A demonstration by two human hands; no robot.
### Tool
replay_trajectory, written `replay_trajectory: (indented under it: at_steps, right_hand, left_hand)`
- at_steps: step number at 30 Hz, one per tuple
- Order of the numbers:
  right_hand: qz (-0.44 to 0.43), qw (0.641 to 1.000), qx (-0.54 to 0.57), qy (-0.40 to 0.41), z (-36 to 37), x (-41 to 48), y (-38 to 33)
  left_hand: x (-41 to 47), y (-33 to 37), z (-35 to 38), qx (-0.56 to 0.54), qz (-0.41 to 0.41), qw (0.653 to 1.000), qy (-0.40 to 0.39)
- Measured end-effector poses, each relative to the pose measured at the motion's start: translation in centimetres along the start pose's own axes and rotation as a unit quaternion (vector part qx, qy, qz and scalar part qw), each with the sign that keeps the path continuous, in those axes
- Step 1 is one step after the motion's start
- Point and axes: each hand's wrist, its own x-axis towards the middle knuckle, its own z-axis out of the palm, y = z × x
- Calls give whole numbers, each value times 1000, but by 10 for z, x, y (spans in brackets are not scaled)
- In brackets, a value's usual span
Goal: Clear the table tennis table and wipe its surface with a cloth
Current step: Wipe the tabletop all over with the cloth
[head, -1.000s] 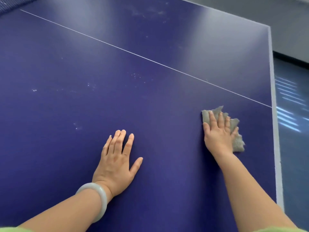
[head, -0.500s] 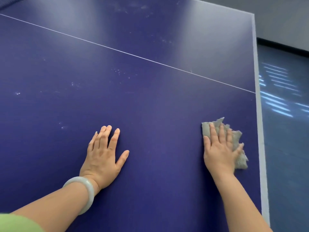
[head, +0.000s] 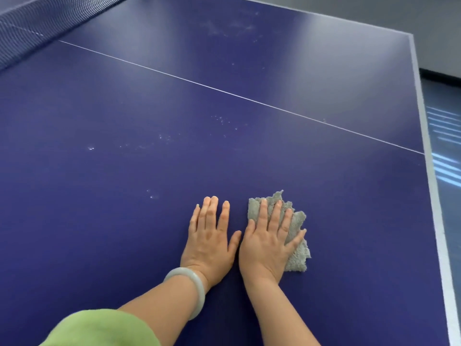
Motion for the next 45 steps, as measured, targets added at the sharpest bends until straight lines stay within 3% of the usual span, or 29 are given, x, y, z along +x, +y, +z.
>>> replay_trajectory:
  at_steps: [4, 8, 12, 18, 26, 30, 32, 35, 37, 39, 41, 43, 45]
  right_hand:
    - [21, 1000, -5, -7, -5, -1, 1]
    - [43, 999, 1, -9, -7, -1, -5]
    - [53, 999, -1, -1, -8, 0, -9]
    - [57, 998, 8, 5, -8, -1, -11]
    - [75, 997, -2, 3, -5, -1, -9]
    - [186, 982, 18, 31, -2, -2, -42]
    - [199, 979, 25, 30, 3, 1, -82]
    - [22, 1000, -15, 7, 18, -2, -130]
    - [-144, 989, -19, -10, 20, 0, -132]
    - [-226, 974, -6, -21, 15, 19, -110]
    - [-152, 988, -16, -7, 10, 56, -82]
    - [22, 1000, 0, 2, -3, 102, -60]
    - [155, 987, 34, 9, -14, 142, -57]
  left_hand:
    - [-1, -5, -3, -82, 26, 996, -8]
    - [-13, -45, -20, -246, 93, 965, -10]
    - [-34, -127, -32, -153, 116, 980, 43]
    - [-2, -222, -40, -10, 60, 998, -7]
    - [14, -238, -29, 25, 50, 998, -6]
    - [14, -240, -29, 20, 50, 998, -6]
    - [15, -239, -30, 21, 52, 998, -6]
    - [15, -239, -32, 22, 53, 998, -12]
    - [16, -238, -34, 26, 53, 998, -8]
    - [16, -238, -33, 25, 55, 998, -11]
    - [16, -239, -31, 26, 59, 998, -11]
    - [16, -240, -32, 25, 60, 998, -11]
    - [17, -240, -32, 21, 61, 998, -4]
